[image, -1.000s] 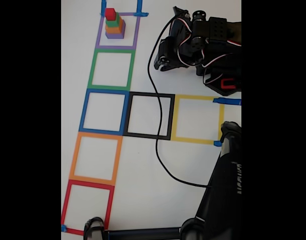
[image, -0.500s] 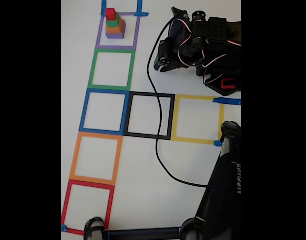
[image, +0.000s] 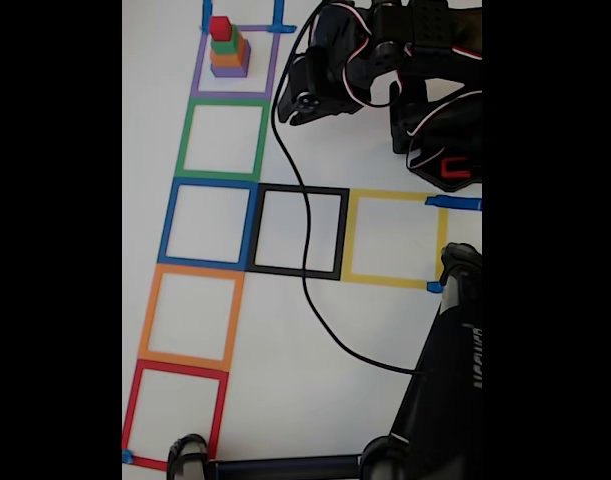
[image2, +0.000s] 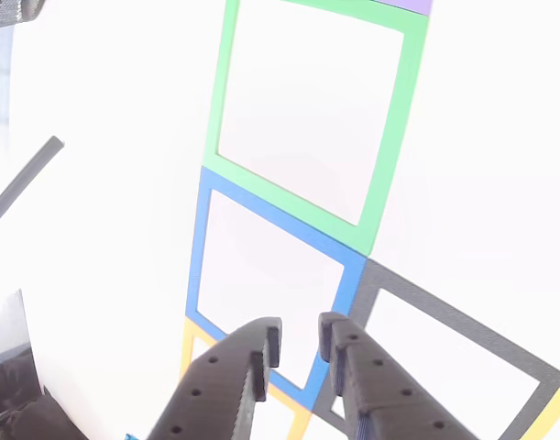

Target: Tower of hanoi

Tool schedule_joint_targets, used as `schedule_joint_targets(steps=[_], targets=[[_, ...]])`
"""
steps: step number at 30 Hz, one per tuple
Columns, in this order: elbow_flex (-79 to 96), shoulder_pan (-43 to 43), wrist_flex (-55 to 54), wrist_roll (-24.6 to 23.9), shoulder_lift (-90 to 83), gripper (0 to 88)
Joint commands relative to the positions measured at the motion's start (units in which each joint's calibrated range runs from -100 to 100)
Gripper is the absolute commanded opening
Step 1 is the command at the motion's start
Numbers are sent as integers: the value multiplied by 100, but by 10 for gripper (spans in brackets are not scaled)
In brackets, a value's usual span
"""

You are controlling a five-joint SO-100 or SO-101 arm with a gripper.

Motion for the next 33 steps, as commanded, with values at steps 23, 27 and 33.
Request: schedule_joint_targets(steps=[23, 27, 33], targets=[[-3667, 1426, -574, 16406, 1108, 1], [-3276, 1560, -979, 17201, 858, 1], [-2458, 1723, -1351, 17590, 381, 0]])
